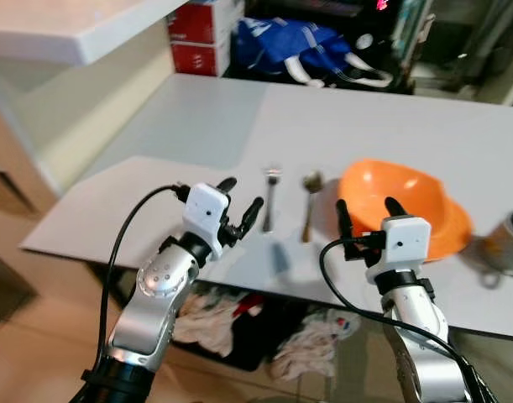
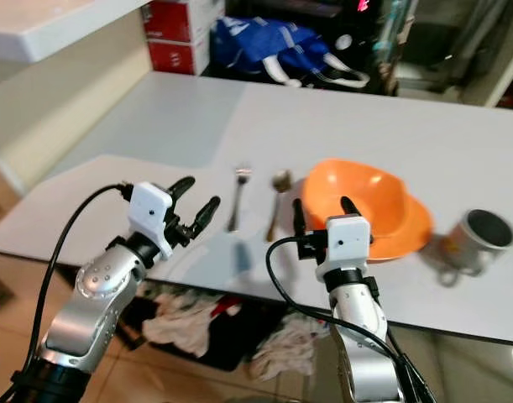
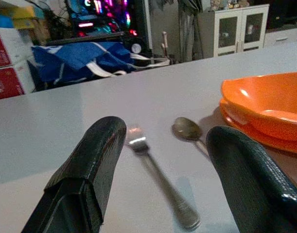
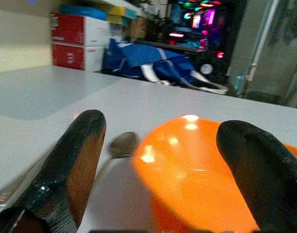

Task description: Setting the table

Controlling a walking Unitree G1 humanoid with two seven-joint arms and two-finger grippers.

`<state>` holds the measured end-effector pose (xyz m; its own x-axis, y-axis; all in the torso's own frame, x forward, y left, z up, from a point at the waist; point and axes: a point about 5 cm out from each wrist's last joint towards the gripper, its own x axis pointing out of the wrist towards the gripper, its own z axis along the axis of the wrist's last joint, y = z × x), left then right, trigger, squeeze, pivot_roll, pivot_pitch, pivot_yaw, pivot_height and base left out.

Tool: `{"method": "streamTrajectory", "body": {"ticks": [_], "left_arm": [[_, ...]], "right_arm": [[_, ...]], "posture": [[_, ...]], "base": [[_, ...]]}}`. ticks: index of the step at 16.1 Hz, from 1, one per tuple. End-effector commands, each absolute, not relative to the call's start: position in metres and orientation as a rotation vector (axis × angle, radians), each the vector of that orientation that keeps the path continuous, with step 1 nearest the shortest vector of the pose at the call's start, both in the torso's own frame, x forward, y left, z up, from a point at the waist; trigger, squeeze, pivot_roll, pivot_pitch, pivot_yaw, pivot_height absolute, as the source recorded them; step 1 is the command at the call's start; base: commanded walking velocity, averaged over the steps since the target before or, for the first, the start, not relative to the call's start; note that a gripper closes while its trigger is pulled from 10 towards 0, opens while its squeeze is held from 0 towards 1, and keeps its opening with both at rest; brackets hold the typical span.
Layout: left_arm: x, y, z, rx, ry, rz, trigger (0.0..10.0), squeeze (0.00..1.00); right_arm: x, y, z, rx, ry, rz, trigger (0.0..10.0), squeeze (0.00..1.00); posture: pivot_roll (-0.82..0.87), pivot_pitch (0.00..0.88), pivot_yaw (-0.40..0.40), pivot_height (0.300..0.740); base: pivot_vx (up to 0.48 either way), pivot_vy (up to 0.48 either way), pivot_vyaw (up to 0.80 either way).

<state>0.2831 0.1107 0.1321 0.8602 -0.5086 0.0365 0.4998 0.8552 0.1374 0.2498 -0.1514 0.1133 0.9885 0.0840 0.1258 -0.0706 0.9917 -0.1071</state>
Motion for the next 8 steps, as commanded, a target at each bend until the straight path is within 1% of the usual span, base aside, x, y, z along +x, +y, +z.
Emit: {"method": "streamTrajectory", "body": {"ticks": [1,3,8], "left_arm": [[0.283,0.111,0.127,0.104,-0.041,-0.520,10.0,0.00],[0.285,0.109,0.122,0.094,-0.021,-0.521,10.0,0.00],[0.287,0.098,0.128,0.094,-0.058,-0.592,10.0,0.00]], "right_arm": [[0.250,-0.157,0.111,-0.120,-0.123,0.063,10.0,0.00],[0.247,-0.160,0.109,-0.111,-0.121,0.052,10.0,0.00],[0.245,-0.164,0.109,-0.125,-0.117,0.036,10.0,0.00]], "posture": [[-0.01,0.000,0.016,0.740],[-0.03,0.000,0.021,0.740],[-0.05,0.000,0.034,0.740]], "base": [[0.285,-0.382,0.00],[0.306,-0.368,0.00],[0.306,-0.367,0.00]]}}
